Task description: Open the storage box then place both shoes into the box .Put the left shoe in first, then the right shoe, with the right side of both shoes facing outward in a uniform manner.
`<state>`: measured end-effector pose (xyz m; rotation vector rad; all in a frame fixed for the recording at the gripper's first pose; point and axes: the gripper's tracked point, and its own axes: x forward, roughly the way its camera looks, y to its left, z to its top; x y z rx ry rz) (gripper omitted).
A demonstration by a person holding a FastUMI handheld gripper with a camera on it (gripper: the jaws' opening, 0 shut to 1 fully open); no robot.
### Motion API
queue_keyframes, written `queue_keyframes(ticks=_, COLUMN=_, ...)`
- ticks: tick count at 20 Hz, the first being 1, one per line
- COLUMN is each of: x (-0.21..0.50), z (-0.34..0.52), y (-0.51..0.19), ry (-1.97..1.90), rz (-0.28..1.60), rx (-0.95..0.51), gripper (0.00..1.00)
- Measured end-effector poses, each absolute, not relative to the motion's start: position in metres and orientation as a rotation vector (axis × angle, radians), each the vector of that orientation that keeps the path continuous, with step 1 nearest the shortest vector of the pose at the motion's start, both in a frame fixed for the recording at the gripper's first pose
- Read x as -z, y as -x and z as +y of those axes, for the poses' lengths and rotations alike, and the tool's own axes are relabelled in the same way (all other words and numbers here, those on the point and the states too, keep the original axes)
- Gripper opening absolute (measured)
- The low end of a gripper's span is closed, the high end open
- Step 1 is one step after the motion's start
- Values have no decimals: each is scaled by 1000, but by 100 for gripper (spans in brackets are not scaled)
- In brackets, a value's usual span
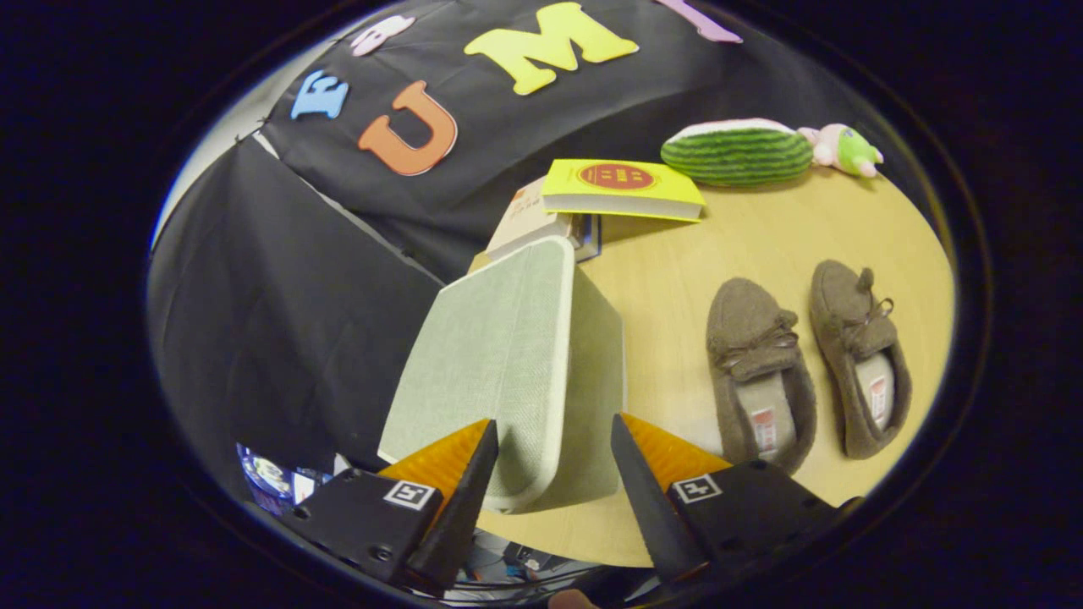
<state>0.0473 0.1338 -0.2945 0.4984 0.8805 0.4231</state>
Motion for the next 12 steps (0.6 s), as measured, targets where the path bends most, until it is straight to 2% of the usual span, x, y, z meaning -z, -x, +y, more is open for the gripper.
queue_keyframes(ticks=2, x=295, z=139, y=-47, ry=-535, rz=903, rx=-448, gripper=79)
queue_keyframes(ticks=7, x=290, z=150, y=-45, ry=-651, rz=977, rx=-471, gripper=29)
queue_keyframes(ticks=8, x=286, z=151, y=-46, ry=-662, rz=980, rx=-475, gripper=25)
queue_keyframes(ticks=9, x=284, z=151, y=-45, ry=-658, rz=988, rx=-468, gripper=14)
queue_keyframes(ticks=11, x=275, z=155, y=-44, ry=-653, rz=988, rx=-484, gripper=6)
queue_keyframes(ticks=12, x=269, z=158, y=-43, ry=-658, rz=985, rx=-489, gripper=6)
